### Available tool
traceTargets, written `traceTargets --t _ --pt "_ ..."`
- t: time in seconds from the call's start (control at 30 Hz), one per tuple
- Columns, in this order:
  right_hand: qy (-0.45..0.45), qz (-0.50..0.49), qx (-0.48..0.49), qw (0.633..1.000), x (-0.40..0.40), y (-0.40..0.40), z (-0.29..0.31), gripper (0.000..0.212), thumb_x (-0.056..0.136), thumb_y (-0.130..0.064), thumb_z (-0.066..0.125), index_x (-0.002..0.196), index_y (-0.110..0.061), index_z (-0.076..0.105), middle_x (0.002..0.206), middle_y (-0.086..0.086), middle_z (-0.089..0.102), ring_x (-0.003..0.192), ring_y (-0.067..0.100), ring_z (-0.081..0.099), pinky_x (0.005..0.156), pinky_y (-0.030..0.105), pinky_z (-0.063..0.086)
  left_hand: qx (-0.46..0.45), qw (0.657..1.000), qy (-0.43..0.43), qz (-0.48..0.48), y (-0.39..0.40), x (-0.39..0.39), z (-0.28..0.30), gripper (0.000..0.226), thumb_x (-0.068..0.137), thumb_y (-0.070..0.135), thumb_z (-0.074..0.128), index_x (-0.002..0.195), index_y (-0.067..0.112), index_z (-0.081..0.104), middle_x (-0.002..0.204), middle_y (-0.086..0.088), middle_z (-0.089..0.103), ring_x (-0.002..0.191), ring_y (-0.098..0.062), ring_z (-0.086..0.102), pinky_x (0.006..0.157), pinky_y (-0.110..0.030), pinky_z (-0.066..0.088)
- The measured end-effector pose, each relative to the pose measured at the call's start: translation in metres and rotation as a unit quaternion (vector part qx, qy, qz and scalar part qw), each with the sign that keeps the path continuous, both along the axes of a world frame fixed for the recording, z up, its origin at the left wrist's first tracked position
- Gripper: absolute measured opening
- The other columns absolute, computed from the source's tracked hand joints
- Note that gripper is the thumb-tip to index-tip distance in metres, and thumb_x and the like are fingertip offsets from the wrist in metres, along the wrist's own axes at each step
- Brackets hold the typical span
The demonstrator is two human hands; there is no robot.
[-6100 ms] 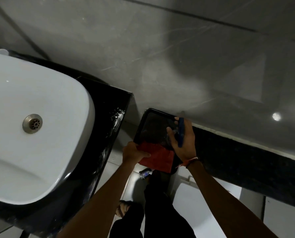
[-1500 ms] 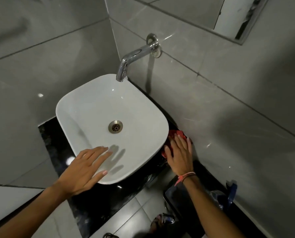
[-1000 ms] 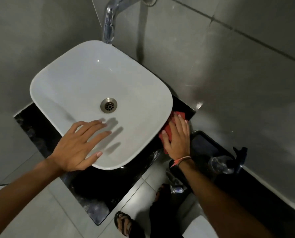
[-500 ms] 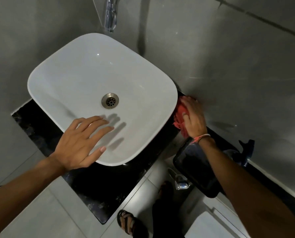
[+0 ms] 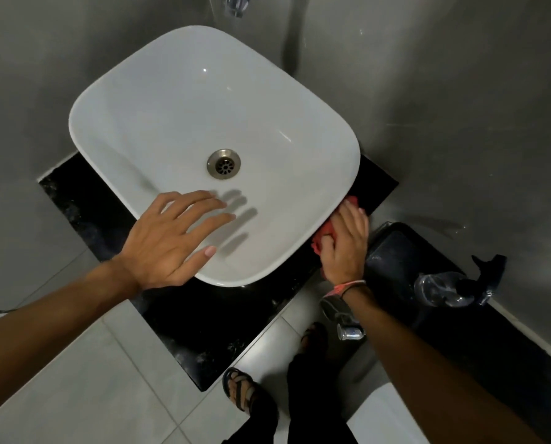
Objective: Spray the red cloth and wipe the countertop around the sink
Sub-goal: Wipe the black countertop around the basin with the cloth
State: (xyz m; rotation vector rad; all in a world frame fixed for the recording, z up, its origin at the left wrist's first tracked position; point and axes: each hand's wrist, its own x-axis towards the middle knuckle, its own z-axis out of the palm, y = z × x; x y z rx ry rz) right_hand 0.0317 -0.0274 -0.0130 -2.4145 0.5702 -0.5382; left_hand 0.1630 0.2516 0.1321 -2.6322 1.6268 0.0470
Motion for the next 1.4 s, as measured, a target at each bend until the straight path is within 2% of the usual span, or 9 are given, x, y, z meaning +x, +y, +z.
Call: traceTargets --t 0.27,0.43,0.57,0.7,0.87,1.07,1.17,1.27,1.4 --pt "-0.046 0.017 0.031 0.998 -0.053 0.124 -0.008 0.053 0.08 -0.02 0.045 0.12 0.0 0.073 0.135 0.018 0.07 0.136 0.033 0.057 0.121 0.06 0.033 -0.014 1.0 -0.023 -0.008 0.002 -0.002 -0.003 0.056 0.101 0.048 0.023 0.145 0.023 0.046 0.145 -0.007 0.056 0.14 -0.028 0.046 0.099 -0.048 0.038" --pt "-0.016 0.103 0.052 0.993 -0.093 0.216 0.002 0.057 0.09 -0.031 0.038 0.136 -0.012 0.066 0.147 0.01 0.063 0.14 0.027 0.055 0.126 0.045 0.028 0.006 1.0 -0.017 0.002 0.004 -0.003 -0.003 0.057 0.102 0.048 0.02 0.145 0.022 0.045 0.145 -0.006 0.056 0.14 -0.028 0.046 0.101 -0.048 0.037" --pt "-0.015 0.108 0.046 0.993 -0.1 0.225 0.01 0.054 0.088 -0.026 0.042 0.134 -0.012 0.068 0.147 0.008 0.063 0.14 0.026 0.056 0.123 0.047 0.035 0.039 0.999 -0.011 0.006 0.005 -0.005 0.001 0.061 0.102 0.052 0.014 0.153 0.023 0.033 0.152 -0.009 0.049 0.143 -0.029 0.041 0.109 -0.049 0.032" --pt "-0.011 0.172 0.018 0.985 -0.104 0.206 0.011 0.052 0.094 -0.023 0.049 0.145 -0.015 0.057 0.158 0.005 0.052 0.149 0.022 0.043 0.127 0.044 0.026 -0.038 0.996 0.03 0.068 0.013 -0.03 0.016 0.065 0.102 0.053 0.02 0.157 0.018 0.023 0.16 -0.011 0.038 0.148 -0.029 0.034 0.117 -0.047 0.027" --pt "0.01 0.203 -0.045 0.978 -0.109 0.204 0.002 0.048 0.105 -0.026 0.041 0.15 -0.013 0.05 0.162 0.01 0.045 0.152 0.026 0.039 0.13 0.042 0.018 -0.266 0.931 0.076 0.238 0.08 -0.102 0.016 0.057 0.104 0.045 0.027 0.152 0.014 0.036 0.156 -0.008 0.044 0.149 -0.019 0.034 0.121 -0.034 0.025" --pt "0.086 0.242 -0.042 0.965 -0.122 0.249 0.022 0.051 0.109 -0.033 0.029 0.152 -0.01 0.047 0.161 0.013 0.046 0.15 0.032 0.043 0.126 0.043 0.014 -0.231 0.866 0.099 0.433 0.16 -0.178 -0.008 0.068 0.102 0.056 0.018 0.149 0.011 0.039 0.153 -0.015 0.048 0.144 -0.025 0.037 0.119 -0.05 0.032" --pt "0.074 0.255 0.083 0.96 -0.117 0.233 0.049 0.052 0.105 -0.038 0.039 0.151 -0.016 0.05 0.161 0.001 0.045 0.15 0.022 0.041 0.125 0.037 0.027 -0.229 0.837 0.108 0.485 0.156 -0.206 -0.017 0.07 0.101 0.058 0.017 0.147 0.011 0.042 0.15 -0.017 0.051 0.14 -0.029 0.043 0.118 -0.047 0.034" --pt "-0.037 0.301 0.137 0.943 -0.09 0.198 0.093 0.041 0.107 -0.032 0.044 0.142 -0.015 0.057 0.149 -0.001 0.055 0.14 0.009 0.047 0.116 0.029 0.041 -0.211 0.865 0.105 0.444 0.115 -0.235 -0.034 0.056 0.104 0.047 0.024 0.147 0.015 0.041 0.15 -0.014 0.052 0.139 -0.021 0.038 0.118 -0.035 0.03" --pt "-0.146 0.306 0.029 0.94 -0.024 0.149 0.145 0.029 0.105 -0.023 0.047 0.126 -0.008 0.062 0.128 0.014 0.065 0.124 0.017 0.056 0.112 0.023 0.038 -0.148 0.908 0.113 0.376 0.046 -0.258 -0.077 0.06 0.106 0.047 0.026 0.157 0.017 0.027 0.166 -0.008 0.027 0.154 -0.022 0.021 0.128 -0.039 0.021"
